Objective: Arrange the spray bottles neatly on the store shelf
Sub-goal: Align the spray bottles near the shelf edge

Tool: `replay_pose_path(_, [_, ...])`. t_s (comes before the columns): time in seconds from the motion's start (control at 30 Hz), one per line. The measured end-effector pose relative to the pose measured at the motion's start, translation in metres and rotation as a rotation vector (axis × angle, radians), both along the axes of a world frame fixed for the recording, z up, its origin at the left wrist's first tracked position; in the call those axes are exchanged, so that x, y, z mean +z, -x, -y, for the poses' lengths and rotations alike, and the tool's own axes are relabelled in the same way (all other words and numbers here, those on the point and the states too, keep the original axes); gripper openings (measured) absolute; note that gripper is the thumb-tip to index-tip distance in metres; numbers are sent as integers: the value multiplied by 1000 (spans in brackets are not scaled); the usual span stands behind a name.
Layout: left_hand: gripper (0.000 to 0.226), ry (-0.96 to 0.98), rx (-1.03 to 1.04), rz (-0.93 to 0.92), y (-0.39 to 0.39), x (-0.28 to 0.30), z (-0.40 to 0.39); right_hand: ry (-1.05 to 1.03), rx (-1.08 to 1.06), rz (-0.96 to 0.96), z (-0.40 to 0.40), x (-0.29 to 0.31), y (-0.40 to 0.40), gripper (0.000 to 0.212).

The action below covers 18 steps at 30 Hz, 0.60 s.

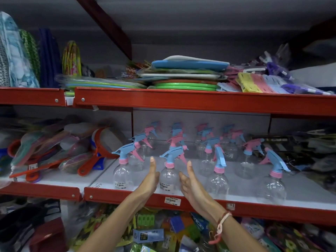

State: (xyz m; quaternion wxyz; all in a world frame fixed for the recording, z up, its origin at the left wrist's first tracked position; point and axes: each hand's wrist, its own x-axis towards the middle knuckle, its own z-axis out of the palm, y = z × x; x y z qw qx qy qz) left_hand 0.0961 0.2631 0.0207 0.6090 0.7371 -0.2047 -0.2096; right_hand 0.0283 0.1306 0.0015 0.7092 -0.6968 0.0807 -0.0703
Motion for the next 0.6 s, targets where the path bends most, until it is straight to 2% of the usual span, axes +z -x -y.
replay_pose_path(0.07, [110,1,6,-4,-3,-5,1,5,-6,-6,0,0,0,88])
replay_pose_path(0.17, [97,41,3,19,-3,-9,3,22,-8,0,0,1,2,86])
replay_pose_path(0.3, [98,39,123,127,2,-20,2,35,-27,11,6,-3,9,85])
replay_pose_path(0.43, [65,231,318,348,16,-23,4,52,-92,127,24,-6,34,76])
replay_pose_path(0.5, [49,293,277,362,25,-19,13,26,-180,210,37,-5,48,70])
replay_pose_path(0.6, [41,319,199,279,35,-16,36,-60,-460,310,62,-5,62,65])
